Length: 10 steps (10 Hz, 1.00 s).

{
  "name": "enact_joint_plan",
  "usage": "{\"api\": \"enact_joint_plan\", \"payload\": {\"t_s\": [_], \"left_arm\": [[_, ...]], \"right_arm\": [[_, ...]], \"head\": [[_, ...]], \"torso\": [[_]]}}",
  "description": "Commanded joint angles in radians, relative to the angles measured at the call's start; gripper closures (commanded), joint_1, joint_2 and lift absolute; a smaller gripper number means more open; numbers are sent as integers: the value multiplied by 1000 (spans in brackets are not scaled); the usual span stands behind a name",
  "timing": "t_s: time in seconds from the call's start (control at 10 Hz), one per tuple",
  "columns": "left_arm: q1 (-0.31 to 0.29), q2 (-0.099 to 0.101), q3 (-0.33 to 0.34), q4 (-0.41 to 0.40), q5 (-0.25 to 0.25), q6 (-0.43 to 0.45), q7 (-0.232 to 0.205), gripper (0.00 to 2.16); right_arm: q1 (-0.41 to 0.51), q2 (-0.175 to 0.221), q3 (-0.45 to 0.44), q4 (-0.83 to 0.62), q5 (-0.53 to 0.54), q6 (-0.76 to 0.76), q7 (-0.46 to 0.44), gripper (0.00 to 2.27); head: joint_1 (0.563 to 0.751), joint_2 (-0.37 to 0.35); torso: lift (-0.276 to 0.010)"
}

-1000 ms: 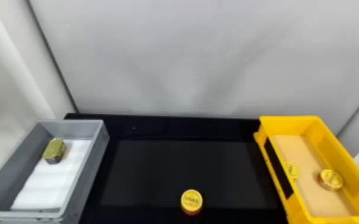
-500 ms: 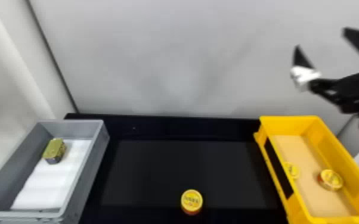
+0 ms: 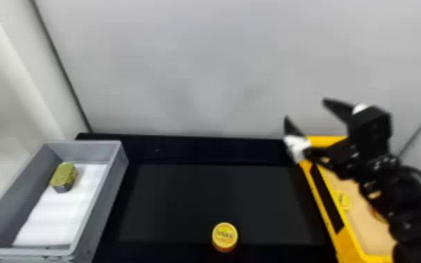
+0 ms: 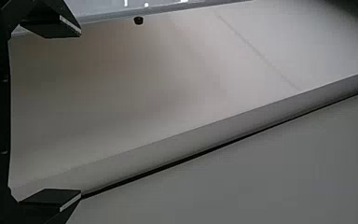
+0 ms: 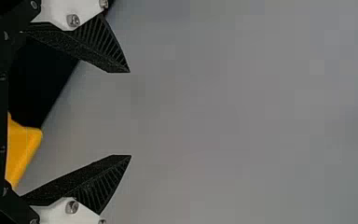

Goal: Pick up the round yellow can and place it in the yellow rectangular box

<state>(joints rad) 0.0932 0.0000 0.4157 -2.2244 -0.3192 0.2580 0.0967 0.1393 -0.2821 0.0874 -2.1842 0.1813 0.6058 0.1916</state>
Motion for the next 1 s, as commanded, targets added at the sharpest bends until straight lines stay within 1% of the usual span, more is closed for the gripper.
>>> {"api": "enact_joint_plan", "payload": {"t_s": [0.0,0.1,0.4,0.6,0.8,0.9], "left_arm": [[-3,-3,2,9,0,0,0,71],[-3,-3,3,11,0,0,0,71],[-4,-3,8,14,2,0,0,76],[-7,-3,6,20,3,-2,0,76],[-10,-3,5,29,3,-6,-2,76],[-12,-3,8,29,3,-9,-2,76]], "right_arm": [[8,-38,71,89,-55,-23,54,157],[10,-54,101,106,-69,-13,62,157],[37,-63,154,133,-72,30,71,157],[40,-74,190,136,-66,63,71,157],[37,-77,235,149,-52,116,49,157],[26,-72,256,169,-54,116,49,157]], "head": [[694,14],[694,14],[694,14],[694,14],[694,14],[694,14]], "torso": [[-56],[-56],[-56],[-56],[-56],[-56]]}}
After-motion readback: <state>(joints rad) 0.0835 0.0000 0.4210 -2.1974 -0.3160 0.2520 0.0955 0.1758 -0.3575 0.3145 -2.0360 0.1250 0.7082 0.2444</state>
